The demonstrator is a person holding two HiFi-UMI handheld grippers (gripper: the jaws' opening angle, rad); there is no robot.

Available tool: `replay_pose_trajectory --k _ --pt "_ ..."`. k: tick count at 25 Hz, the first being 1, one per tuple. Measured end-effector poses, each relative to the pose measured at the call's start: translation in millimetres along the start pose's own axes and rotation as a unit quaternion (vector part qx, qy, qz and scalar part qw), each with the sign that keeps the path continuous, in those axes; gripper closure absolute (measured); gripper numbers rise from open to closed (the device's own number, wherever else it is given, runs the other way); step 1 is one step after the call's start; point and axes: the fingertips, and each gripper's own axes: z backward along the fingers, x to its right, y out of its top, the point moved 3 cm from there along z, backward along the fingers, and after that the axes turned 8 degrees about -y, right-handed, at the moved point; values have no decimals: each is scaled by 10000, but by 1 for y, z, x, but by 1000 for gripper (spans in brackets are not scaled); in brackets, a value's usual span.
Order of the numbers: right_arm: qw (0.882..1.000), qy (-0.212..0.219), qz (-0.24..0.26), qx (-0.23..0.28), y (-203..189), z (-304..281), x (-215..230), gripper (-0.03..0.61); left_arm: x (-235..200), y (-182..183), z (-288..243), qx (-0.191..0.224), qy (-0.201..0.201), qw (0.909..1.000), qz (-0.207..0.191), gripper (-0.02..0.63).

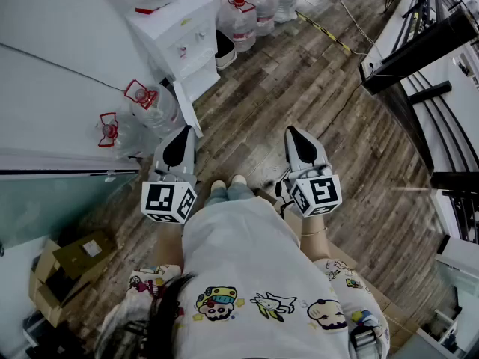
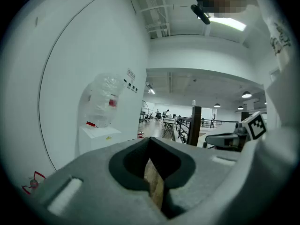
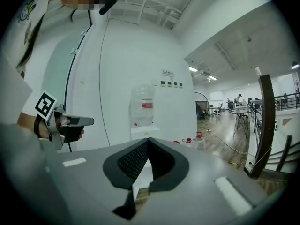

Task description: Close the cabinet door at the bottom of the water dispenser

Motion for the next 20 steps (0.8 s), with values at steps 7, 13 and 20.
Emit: replay_pose_trajectory --k 7,13,20 --pt "9996 11 -29 267 12 15 24 572 19 9 -12 10 -23 9999 -149 612" --pt "9991 100 -180 375 16 14 37 566 22 10 -26 -27 48 9998 -182 612" --pt "9988 131 -357 311 11 -18 45 525 -2 5 -55 -55 -42 9999 -116 606"
